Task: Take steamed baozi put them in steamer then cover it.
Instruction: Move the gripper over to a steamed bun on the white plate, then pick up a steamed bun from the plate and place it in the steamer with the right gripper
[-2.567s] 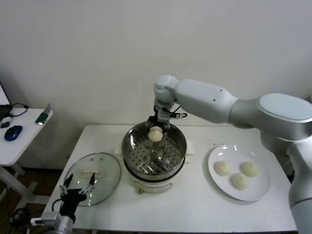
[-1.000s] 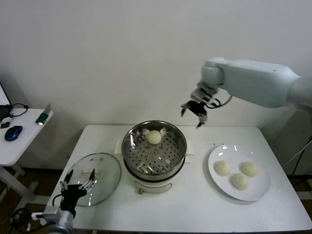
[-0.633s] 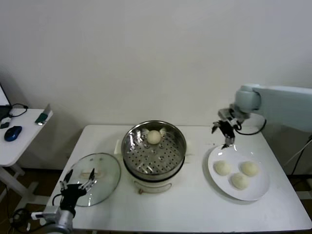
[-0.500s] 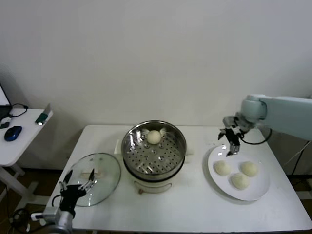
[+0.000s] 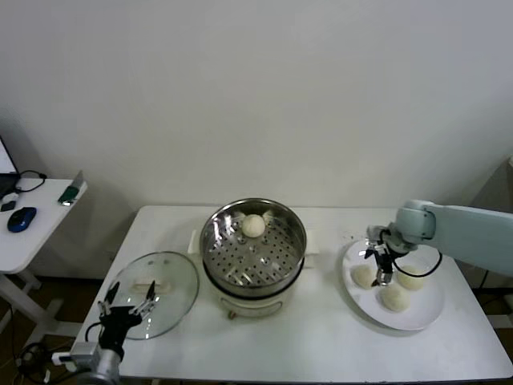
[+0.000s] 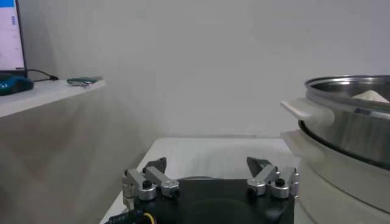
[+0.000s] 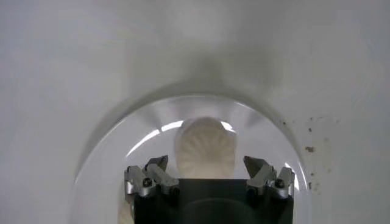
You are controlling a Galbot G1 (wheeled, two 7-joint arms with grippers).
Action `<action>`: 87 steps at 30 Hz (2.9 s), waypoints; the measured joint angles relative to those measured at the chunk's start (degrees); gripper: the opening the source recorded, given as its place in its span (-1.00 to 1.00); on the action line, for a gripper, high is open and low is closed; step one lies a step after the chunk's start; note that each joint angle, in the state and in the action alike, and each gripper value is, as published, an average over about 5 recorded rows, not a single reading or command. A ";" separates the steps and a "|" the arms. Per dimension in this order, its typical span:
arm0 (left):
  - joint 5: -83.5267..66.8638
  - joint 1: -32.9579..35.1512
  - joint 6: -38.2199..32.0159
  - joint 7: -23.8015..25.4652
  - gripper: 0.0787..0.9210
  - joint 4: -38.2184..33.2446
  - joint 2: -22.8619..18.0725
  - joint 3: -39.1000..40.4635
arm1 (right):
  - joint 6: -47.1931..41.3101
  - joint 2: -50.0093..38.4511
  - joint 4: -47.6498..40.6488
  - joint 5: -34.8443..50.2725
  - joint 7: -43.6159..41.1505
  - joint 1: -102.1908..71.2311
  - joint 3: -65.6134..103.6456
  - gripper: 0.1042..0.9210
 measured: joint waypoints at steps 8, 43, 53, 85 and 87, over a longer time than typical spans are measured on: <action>0.04 -0.13 0.00 -0.03 0.77 0.06 0.01 0.00 | -0.84 0.15 -1.61 -0.92 0.64 -3.34 3.10 0.71; 0.10 -0.94 0.42 -0.05 0.77 -0.86 0.74 0.75 | -2.49 11.26 9.75 20.13 -3.60 29.50 -5.26 0.43; -0.46 -0.97 0.63 -0.05 0.77 -1.49 0.55 0.16 | -8.39 22.64 12.92 27.78 2.69 28.16 -0.35 0.43; -0.61 -1.28 0.25 -0.12 0.77 -0.53 0.47 0.47 | -14.11 39.14 1.61 23.96 11.17 10.88 2.78 0.44; -0.61 -1.39 0.29 -0.12 0.77 -0.51 0.47 0.49 | -14.15 39.20 1.51 23.74 11.36 10.62 2.84 0.51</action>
